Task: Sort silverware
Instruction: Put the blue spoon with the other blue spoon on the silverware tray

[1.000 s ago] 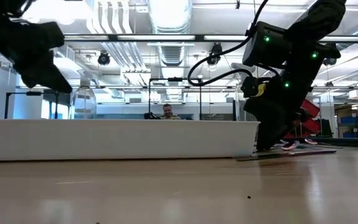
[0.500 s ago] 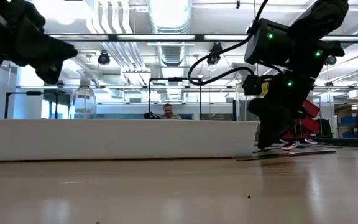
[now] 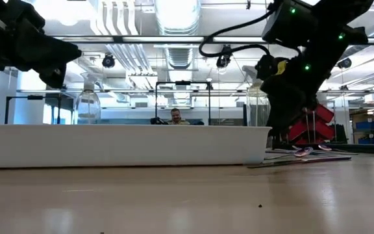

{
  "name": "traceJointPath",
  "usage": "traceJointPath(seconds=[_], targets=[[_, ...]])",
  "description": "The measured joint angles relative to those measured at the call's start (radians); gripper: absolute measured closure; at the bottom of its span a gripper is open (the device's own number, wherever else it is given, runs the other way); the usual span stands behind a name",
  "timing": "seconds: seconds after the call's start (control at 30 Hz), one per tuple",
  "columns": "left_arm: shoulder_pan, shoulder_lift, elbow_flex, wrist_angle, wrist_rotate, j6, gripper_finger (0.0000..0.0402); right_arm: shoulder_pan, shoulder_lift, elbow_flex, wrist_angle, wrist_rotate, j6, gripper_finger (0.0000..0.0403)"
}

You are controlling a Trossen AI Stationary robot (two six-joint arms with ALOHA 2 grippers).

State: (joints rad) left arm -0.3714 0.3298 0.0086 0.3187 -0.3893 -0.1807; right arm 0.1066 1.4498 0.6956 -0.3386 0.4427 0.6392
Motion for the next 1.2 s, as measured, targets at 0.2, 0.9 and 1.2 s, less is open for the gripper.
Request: traceJointPath(seconds=[0.2,0.9,1.2], targets=[[0.007,-0.001,0.0,0.003,0.036,0.008,0.0363,0.032,0.018,0.0,0.006,0.003,-0.056,0.0263],[0.24,0.005,0.0,0.075,0.154,0.02,0.0363,-0.011,0.13,-0.003,0.382,-0.078,-0.377,0.0294],[0.243,0.004,0.001,0.11,0.137,0.166,0.0363,-0.009,0.136,-0.001,0.297,-0.13,0.048,0.0258]])
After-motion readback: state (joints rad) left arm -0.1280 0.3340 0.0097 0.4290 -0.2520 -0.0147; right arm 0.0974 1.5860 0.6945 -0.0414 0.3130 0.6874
